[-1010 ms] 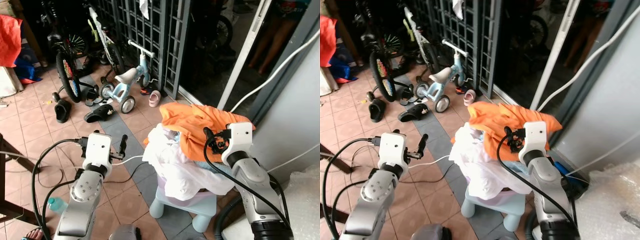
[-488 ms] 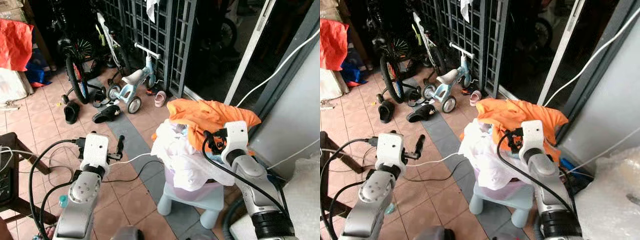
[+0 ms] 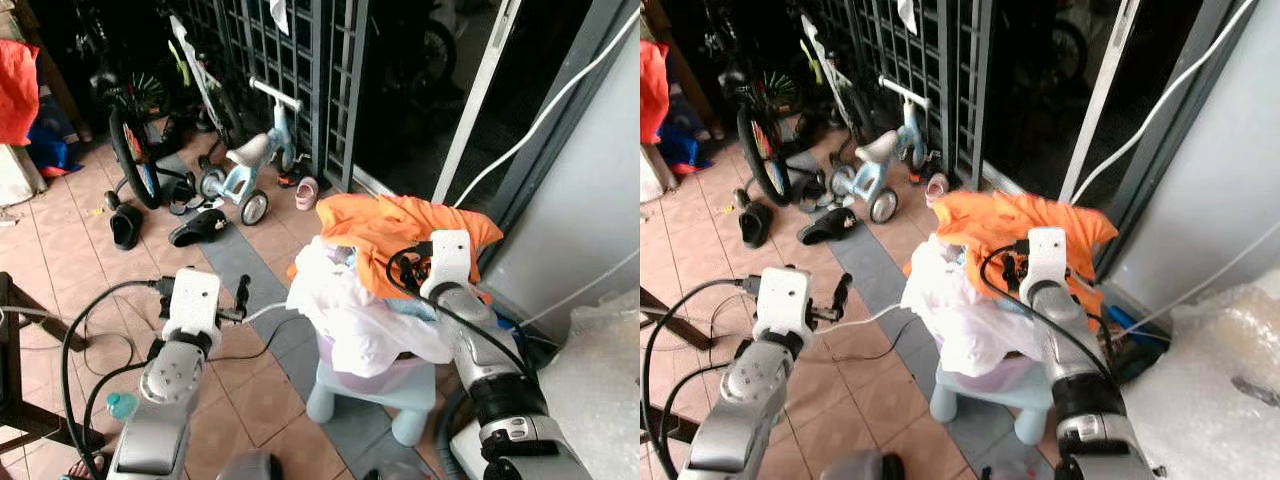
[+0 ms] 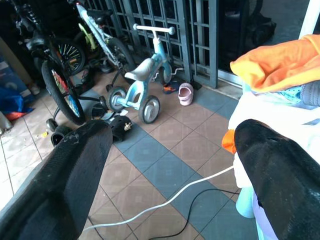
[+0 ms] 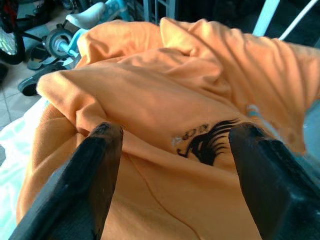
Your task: Clothes washing
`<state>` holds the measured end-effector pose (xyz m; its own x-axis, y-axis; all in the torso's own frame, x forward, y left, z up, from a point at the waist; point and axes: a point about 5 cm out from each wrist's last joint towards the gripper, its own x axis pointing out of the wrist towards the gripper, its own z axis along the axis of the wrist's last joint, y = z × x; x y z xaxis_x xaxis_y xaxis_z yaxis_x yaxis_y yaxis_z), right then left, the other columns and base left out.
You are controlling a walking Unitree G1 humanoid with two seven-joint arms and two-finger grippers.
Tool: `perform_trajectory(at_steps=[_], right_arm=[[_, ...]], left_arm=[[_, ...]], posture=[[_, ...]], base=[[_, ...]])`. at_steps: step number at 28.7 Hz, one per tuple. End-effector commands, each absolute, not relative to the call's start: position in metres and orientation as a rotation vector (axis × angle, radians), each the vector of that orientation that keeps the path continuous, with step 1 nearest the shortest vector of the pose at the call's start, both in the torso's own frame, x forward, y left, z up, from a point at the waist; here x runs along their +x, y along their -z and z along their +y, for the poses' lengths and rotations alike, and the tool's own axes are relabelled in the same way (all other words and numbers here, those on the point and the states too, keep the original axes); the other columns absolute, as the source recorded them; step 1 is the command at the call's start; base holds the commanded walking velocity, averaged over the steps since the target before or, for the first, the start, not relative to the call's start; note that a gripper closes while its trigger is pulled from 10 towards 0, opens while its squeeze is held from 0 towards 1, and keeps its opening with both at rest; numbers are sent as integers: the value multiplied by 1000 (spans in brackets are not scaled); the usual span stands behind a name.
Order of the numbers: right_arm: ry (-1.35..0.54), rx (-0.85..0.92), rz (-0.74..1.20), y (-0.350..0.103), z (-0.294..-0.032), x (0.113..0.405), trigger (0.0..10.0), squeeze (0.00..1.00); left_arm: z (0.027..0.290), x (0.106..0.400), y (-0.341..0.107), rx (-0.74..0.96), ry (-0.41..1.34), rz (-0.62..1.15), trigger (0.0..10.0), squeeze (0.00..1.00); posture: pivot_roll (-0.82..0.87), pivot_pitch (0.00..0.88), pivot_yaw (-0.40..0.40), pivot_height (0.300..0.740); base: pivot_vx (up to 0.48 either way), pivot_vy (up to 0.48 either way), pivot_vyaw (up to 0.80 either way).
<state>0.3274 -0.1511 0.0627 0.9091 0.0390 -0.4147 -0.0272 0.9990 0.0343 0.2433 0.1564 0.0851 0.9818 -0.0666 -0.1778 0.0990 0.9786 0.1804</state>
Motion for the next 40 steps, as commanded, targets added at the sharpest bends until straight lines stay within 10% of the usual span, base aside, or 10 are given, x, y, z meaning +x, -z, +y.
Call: perform_trajectory(at_steps=[1, 6, 40], right_arm=[[-44, 101, 520, -47, -138, 325, 4078, 0], [-54, 100, 540, -43, -132, 326, 0, 0], [-92, 228, 366, -65, -143, 337, 0, 0]], left_arm=[[157, 242, -89, 188, 63, 164, 10000, 0], [157, 243, -90, 186, 55, 161, 10000, 0], [154, 251, -89, 187, 52, 163, 10000, 0]], posture=[[49, 29, -1, 740], [52, 25, -7, 740], [27, 4, -4, 740]], base=[[0, 0, 0], [0, 0, 0], [0, 0, 0]])
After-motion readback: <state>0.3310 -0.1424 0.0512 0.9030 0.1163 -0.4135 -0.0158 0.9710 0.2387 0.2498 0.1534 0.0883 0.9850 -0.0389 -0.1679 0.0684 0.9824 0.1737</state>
